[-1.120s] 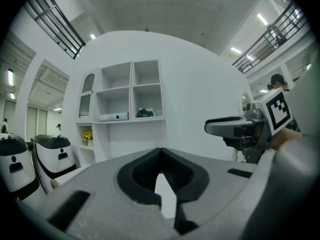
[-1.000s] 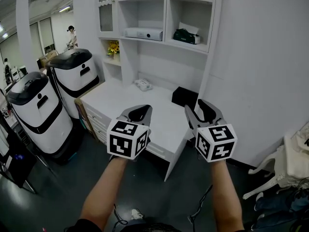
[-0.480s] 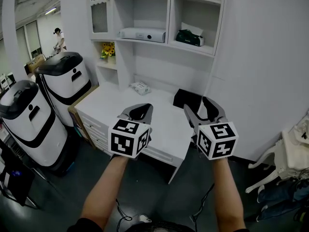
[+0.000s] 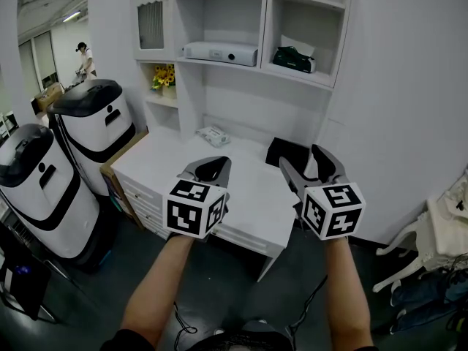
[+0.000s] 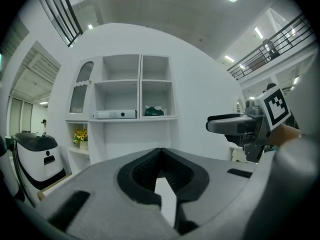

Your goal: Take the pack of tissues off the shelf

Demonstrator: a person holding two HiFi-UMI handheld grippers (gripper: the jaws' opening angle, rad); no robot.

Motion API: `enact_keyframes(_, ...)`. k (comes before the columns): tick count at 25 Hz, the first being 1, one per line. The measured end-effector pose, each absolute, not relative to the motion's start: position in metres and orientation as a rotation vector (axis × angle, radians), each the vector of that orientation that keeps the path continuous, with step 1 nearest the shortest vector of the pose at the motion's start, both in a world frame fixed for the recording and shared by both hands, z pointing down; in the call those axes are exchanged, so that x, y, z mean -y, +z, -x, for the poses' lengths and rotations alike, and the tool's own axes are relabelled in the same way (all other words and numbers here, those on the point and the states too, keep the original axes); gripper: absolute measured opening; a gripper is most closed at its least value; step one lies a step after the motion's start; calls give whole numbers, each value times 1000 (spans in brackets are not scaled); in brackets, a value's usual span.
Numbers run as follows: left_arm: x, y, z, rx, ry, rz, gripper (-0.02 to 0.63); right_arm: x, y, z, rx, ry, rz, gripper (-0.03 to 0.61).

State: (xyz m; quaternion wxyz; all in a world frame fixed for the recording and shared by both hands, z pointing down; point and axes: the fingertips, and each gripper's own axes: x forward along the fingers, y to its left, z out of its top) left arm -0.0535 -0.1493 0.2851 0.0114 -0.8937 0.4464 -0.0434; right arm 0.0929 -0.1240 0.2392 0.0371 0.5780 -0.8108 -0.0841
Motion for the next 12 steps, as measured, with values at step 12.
enact_keyframes(12, 218, 291, 37, -1314, -171, 2795, 5, 190, 238, -96, 2483, -274, -1817, 319)
